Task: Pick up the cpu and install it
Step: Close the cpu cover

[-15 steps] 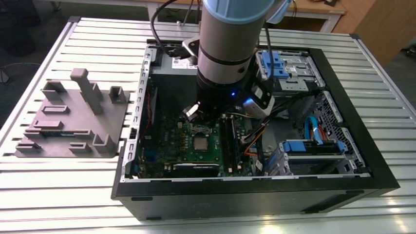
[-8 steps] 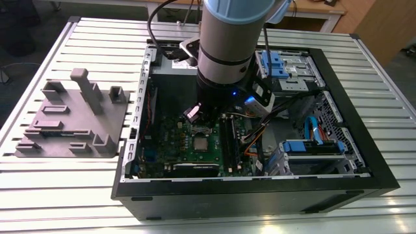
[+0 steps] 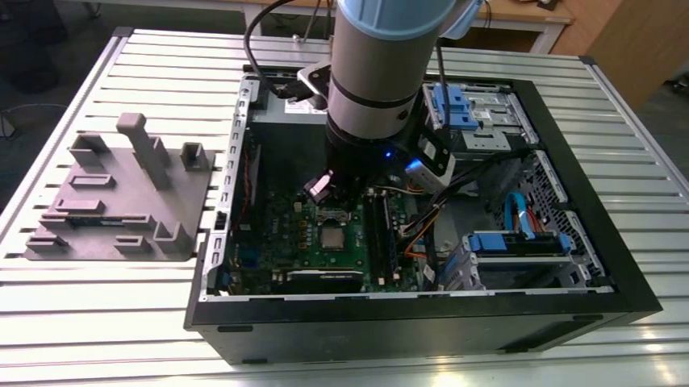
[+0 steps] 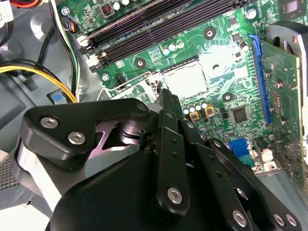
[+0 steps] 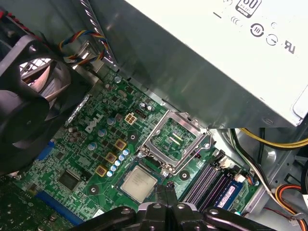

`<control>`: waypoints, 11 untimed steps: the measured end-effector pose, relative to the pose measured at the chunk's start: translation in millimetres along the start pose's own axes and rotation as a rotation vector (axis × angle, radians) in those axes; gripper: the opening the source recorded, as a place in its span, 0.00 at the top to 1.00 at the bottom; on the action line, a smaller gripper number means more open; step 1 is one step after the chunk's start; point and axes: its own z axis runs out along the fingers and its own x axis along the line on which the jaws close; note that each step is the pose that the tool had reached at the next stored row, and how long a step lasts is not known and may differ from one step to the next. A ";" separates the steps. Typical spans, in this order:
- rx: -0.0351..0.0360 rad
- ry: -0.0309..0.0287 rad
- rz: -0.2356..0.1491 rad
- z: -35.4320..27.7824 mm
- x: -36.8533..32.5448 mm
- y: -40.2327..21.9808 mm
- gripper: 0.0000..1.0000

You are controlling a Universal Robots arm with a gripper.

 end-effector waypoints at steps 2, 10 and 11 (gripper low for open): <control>0.0000 0.0000 0.000 0.0 0.0 0.0 0.90; -0.0078 0.0002 -0.056 0.0 -1.7 -1.4 0.90; -0.0100 -0.0016 -0.057 0.3 -3.2 -2.1 0.90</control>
